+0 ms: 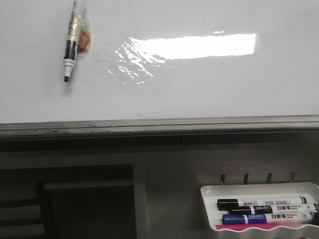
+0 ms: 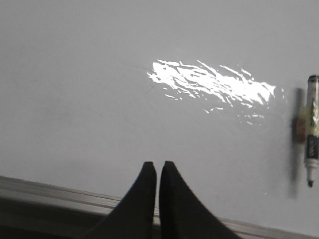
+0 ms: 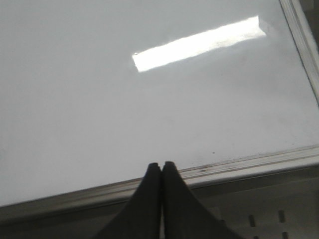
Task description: Write number 7 on whiteboard
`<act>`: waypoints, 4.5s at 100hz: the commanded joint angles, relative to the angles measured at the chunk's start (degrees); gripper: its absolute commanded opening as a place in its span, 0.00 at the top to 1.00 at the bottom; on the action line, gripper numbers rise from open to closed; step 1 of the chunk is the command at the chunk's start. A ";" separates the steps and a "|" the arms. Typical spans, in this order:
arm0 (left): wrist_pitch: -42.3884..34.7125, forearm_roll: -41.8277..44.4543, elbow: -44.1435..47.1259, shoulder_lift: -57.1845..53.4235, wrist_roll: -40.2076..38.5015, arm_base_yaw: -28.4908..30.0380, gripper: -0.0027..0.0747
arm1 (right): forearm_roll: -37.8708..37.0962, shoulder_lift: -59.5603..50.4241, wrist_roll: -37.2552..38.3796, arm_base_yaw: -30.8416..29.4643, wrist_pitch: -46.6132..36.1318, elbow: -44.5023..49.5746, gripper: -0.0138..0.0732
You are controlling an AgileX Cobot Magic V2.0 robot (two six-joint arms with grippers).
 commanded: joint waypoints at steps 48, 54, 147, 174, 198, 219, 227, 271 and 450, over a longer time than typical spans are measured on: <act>11.66 -10.01 -12.94 4.07 1.79 -0.11 0.99 | 10.01 6.68 -0.56 -0.44 11.16 -11.12 0.91; 16.22 -5.69 -16.87 8.16 2.04 -0.11 0.99 | 7.29 11.06 -0.56 -0.44 14.83 -13.80 0.91; 5.17 -9.81 -31.89 46.36 12.73 -20.73 0.36 | 2.00 32.40 -3.88 2.00 27.01 -29.39 0.33; -9.06 -9.30 -36.34 61.93 13.72 -28.93 0.37 | 2.00 32.40 -3.88 2.00 26.82 -29.39 0.33; -11.34 -7.91 -41.70 71.72 13.72 -29.16 0.37 | 2.00 32.40 -3.88 2.00 26.82 -29.39 0.33; -11.34 -6.38 -44.55 76.44 13.72 -29.16 0.37 | 2.00 32.40 -3.88 2.00 26.72 -29.39 0.33; -11.46 -5.31 -45.09 77.73 13.72 -29.16 0.37 | 2.00 32.40 -3.88 2.00 26.61 -29.39 0.33; -8.12 -1.61 -45.10 77.27 13.72 -29.16 0.99 | 2.00 32.40 -3.88 2.00 27.09 -29.39 0.33; 7.18 28.45 -50.69 70.44 13.62 -59.10 0.99 | 43.46 68.73 -39.61 8.34 58.61 -51.71 0.91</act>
